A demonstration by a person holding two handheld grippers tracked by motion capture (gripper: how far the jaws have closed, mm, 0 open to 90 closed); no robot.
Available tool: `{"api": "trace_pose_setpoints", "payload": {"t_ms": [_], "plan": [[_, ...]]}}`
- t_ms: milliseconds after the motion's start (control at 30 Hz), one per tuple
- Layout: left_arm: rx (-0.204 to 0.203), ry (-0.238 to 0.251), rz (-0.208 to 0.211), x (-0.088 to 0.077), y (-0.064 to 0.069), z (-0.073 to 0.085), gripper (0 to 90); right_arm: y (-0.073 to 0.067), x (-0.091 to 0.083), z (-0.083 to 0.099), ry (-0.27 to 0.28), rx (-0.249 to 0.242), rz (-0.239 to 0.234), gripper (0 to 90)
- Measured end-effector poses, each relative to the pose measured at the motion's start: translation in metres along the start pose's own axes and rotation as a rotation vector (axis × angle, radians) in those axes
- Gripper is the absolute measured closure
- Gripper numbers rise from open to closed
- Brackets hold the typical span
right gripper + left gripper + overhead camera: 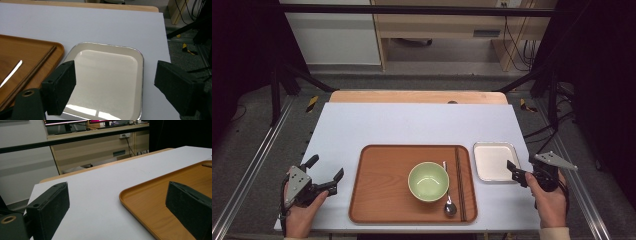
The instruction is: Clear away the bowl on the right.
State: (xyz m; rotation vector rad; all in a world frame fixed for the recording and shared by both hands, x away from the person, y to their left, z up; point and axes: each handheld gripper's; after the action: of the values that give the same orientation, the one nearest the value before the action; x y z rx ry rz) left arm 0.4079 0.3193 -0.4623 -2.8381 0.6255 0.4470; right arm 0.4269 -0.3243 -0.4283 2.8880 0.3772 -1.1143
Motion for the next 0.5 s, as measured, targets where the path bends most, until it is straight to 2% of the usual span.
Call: {"api": "trace_pose_setpoints", "payload": {"t_ms": [200,367,500], "plan": [[0.0,0.0,0.003,0.001,0.001,0.0,5.0,0.014,0.001,0.008,-0.034,0.059,0.005,19.9],[-0.001,0.002,0.002,0.001,0.001,0.0,5.0,0.02,0.004,0.012,-0.076,0.105,0.003,21.5],[0.001,-0.002,0.002,0.001,0.001,0.0,5.1,0.022,0.007,0.013,-0.088,0.135,-0.032,21.5]]}}
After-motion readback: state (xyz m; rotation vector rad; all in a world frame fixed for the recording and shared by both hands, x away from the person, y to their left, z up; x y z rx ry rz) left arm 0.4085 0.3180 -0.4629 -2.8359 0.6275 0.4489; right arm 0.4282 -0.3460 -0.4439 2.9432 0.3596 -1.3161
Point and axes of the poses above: each handheld gripper's, and its own axes: x roughly forward along the jaws, z roughly out of its underside, y roughly to its right, and after that the axes turned 12 degrees about -y, right-handed
